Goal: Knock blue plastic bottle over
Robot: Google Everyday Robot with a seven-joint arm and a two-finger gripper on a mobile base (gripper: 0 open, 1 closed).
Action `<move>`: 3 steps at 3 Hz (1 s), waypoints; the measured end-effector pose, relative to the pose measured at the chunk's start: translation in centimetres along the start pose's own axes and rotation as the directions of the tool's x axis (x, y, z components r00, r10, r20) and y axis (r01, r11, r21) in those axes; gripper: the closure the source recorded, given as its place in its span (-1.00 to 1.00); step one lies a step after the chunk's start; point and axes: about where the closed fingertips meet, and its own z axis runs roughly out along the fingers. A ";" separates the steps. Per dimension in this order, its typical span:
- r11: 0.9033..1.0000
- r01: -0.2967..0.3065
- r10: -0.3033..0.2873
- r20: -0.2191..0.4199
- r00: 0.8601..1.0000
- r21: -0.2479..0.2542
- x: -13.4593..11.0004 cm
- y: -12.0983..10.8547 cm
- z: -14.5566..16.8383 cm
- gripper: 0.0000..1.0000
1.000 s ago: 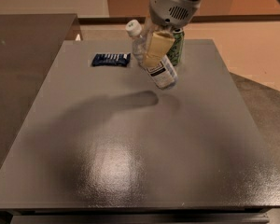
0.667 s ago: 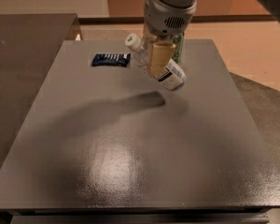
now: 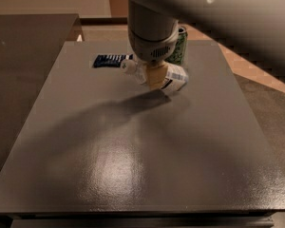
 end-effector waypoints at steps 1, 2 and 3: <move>0.996 0.093 -0.093 -0.058 0.994 0.013 -0.7 0.6 1.2 0.16; 0.984 0.179 -0.178 -0.091 0.980 0.002 -1.5 1.1 2.3 -0.28; 0.966 0.259 -0.260 -0.115 0.959 -0.018 -2.2 1.7 3.3 -0.77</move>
Offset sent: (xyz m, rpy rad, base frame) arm -0.0040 0.0190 -0.0465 -0.2402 -0.0440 0.2092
